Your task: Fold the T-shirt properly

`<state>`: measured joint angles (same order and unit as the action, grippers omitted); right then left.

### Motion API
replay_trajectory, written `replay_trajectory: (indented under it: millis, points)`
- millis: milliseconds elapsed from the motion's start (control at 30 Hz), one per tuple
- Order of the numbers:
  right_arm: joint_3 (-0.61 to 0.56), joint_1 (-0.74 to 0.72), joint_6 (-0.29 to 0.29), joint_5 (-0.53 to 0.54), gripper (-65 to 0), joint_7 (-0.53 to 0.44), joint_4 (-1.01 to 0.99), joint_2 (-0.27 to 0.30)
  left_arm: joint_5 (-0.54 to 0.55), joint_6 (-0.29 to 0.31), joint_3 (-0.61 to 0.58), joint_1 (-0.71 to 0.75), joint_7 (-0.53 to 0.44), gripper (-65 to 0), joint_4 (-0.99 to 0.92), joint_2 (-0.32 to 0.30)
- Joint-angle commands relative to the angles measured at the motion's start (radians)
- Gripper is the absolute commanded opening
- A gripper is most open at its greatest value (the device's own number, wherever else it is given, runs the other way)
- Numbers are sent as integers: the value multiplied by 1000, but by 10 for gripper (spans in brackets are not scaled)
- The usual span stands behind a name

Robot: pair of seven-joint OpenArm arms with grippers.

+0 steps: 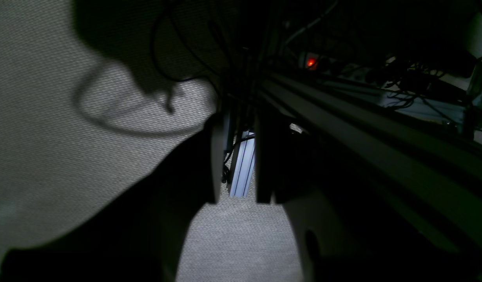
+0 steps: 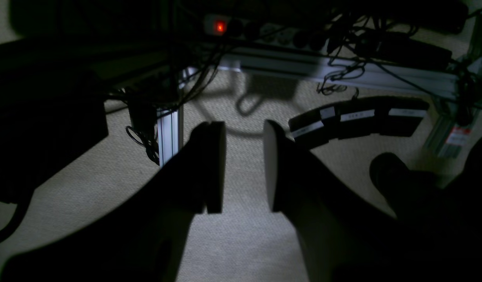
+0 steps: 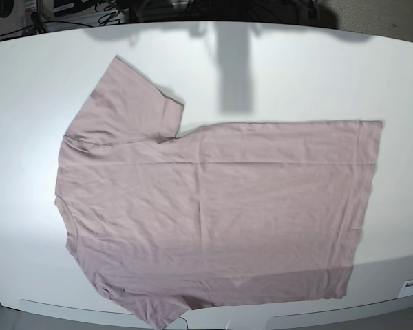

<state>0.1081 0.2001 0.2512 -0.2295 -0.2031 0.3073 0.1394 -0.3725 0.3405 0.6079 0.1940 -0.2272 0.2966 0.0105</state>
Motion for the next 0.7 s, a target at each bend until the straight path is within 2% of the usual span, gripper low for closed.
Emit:
replay_trajectory:
  millis: [0,667]
  points:
    - [2,5,6,2,-472,-11,4,8,7,7,-1,8,-14,-508,4,-6]
    - [2,8,6,2,-472,-11,4,8,6,7,-1,8,-33,-508,4,-6]
